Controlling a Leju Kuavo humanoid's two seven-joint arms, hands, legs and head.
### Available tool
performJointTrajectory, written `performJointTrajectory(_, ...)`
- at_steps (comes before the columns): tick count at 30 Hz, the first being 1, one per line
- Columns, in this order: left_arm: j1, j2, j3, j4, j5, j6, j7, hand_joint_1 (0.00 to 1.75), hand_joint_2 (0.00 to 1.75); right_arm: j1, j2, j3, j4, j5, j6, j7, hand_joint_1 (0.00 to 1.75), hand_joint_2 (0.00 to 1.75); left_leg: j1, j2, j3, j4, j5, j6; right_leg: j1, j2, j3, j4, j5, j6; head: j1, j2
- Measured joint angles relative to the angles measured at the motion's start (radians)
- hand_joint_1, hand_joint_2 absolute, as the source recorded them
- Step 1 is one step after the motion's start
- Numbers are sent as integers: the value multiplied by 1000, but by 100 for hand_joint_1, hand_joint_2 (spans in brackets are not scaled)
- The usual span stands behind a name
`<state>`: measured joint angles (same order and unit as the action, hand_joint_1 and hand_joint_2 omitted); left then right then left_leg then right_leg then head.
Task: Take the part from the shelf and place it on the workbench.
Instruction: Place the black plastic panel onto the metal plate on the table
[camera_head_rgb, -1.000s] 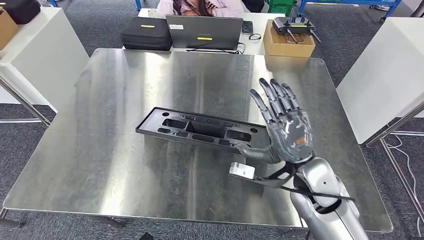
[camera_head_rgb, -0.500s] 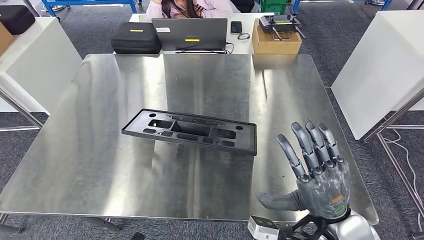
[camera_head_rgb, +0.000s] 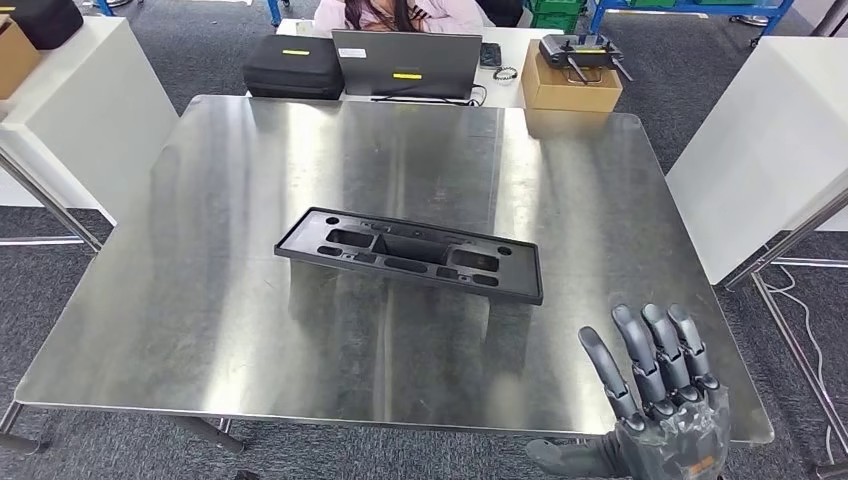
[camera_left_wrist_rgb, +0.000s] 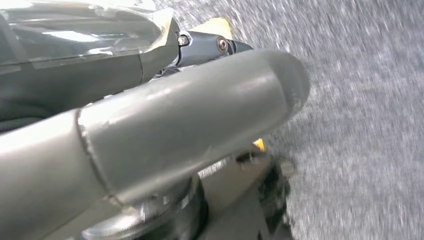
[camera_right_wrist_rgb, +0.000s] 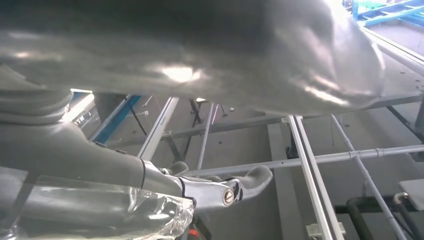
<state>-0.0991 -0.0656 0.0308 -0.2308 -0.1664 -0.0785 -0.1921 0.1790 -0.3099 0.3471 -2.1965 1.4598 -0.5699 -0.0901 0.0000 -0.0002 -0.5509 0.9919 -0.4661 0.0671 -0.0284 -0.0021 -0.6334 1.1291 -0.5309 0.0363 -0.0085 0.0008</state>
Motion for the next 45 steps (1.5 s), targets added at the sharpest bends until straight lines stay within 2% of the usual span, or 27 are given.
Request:
performJointTrajectory(2,5,-3,13,5,8,11,1,0,0,2,16,-5,0,-7,13,-21,0,0,-7,2,-15,1,10,8,2,0,-38,123,-61,-6,2,0)
performJointTrajectory(3,9,-5,18,8,10,15,1,0,0,4,25,-8,0,-10,19,-31,0,0,-10,3,-22,1,15,10,3,0,-37,147,-71,-3,2,0)
performJointTrajectory(4,13,-7,23,10,11,18,1,0,0,4,33,-11,0,-14,23,-40,0,0,-13,3,-27,1,19,10,5,0,-14,129,-63,1,2,0)
performJointTrajectory(6,19,-11,29,13,11,20,1,0,0,4,46,-18,0,-17,27,-49,0,0,-17,1,-35,3,27,8,11,0,80,-4,-27,7,3,0)
performJointTrajectory(8,22,-15,34,15,12,23,1,0,0,4,55,-23,0,-18,28,-52,0,0,-21,0,-41,6,35,2,20,0,156,-124,0,2,2,0)
performJointTrajectory(9,22,-16,36,17,12,24,1,0,0,4,59,-25,0,-19,29,-53,0,0,-22,-1,-43,8,38,-2,25,0,167,-148,4,-2,2,0)
performJointTrajectory(10,23,-17,39,18,14,26,1,0,0,5,62,-26,0,-21,30,-56,0,0,-23,-1,-45,10,42,-7,27,0,165,-154,8,-6,2,0)
performJointTrajectory(12,28,-16,46,21,18,32,1,0,0,4,70,-27,0,-29,40,-65,0,0,-22,-2,-51,20,37,-16,15,0,155,-157,16,-14,1,0)
performJointTrajectory(14,36,-16,51,24,21,36,1,0,0,-1,79,-27,2,-38,58,-73,0,0,-16,-4,-69,73,-18,-31,3,-3,147,-159,29,-27,-3,0)
performJointTrajectory(16,43,-16,54,27,21,36,0,0,0,-7,85,-27,3,-43,72,-77,0,0,-7,-4,-95,160,-96,-47,4,-5,136,-158,38,-36,-7,0)
performJointTrajectory(17,45,-16,55,28,21,36,-1,0,0,-9,86,-27,4,-44,75,-78,0,0,-4,-4,-104,191,-118,-50,5,-6,133,-157,40,-37,-7,0)
performJointTrajectory(20,46,-16,55,29,21,36,-2,0,0,-10,87,-27,4,-45,77,-78,0,0,-3,-4,-109,208,-129,-52,5,-6,131,-157,41,-37,-7,0)
performJointTrajectory(22,49,-17,55,30,20,36,-5,0,0,-12,89,-27,5,-45,78,-78,0,0,2,-3,-120,252,-148,-57,5,-6,127,-154,47,-35,-7,0)
performJointTrajectory(24,55,-22,56,31,13,35,-23,0,0,-10,91,-38,7,-38,81,-69,0,0,18,-7,-58,196,-117,-71,0,-7,102,-137,58,-23,-9,0)
performJointTrajectory(26,59,-31,56,34,4,32,-41,0,0,13,90,-63,6,-29,75,-55,0,0,24,-15,18,71,-62,-64,0,-7,73,-123,78,9,-10,0)
performJointTrajectory(28,61,-38,56,36,2,29,-45,0,0,44,87,-82,4,-26,60,-48,0,0,18,-14,11,38,-43,-31,1,-5,52,-106,71,26,-8,0)
performJointTrajectory(30,61,-38,56,37,4,27,-45,0,0,68,80,-94,3,-28,43,-46,0,0,13,-9,-14,34,-23,-5,-2,-4,20,-34,1,15,-2,0)
performJointTrajectory(32,63,-37,56,38,7,27,-46,0,0,92,74,-104,3,-30,23,-43,0,0,5,-6,-41,35,-2,8,2,-2,-13,90,-80,5,4,0)
performJointTrajectory(33,64,-37,57,38,9,27,-46,0,0,102,72,-107,3,-31,15,-43,0,0,0,-4,-56,35,9,11,5,-1,-17,138,-100,6,5,0)
performJointTrajectory(34,64,-38,57,38,11,27,-46,0,0,110,71,-109,3,-31,9,-43,0,0,-5,-3,-69,36,20,13,9,-1,-4,155,-97,11,5,0)
performJointTrajectory(36,64,-39,58,38,14,27,-48,0,0,118,70,-111,3,-30,4,-41,0,0,-13,-1,-90,37,42,13,18,-1,71,88,-56,19,6,0)
performJointTrajectory(38,64,-41,60,38,18,27,-50,0,0,120,71,-111,2,-28,3,-37,0,0,-19,-1,-106,38,64,9,32,-2,179,-64,-40,5,5,0)
performJointTrajectory(39,64,-42,61,38,20,29,-51,0,0,121,71,-112,1,-29,3,-34,0,0,-20,0,-110,37,75,5,38,-2,214,-125,-43,-5,5,0)
performJointTrajectory(41,64,-42,64,38,21,33,-51,0,0,124,72,-112,0,-34,1,-29,0,0,-19,2,-113,31,96,-6,46,-2,233,-176,-46,-20,6,0)
performJointTrajectory(43,67,-39,69,39,21,36,-51,0,0,126,73,-113,0,-47,-1,-25,0,0,-14,0,-119,33,94,-19,35,-4,222,-181,-23,-34,6,0)
performJointTrajectory(44,68,-38,70,40,23,37,-50,0,0,127,74,-113,0,-69,-4,-21,0,0,-12,-2,-126,51,64,-25,28,-6,214,-184,-9,-42,4,0)
performJointTrajectory(45,68,-37,72,41,25,39,-49,0,0,128,77,-115,2,-113,-10,-16,0,0,-8,-4,-136,91,12,-33,21,-9,203,-186,6,-48,3,0)
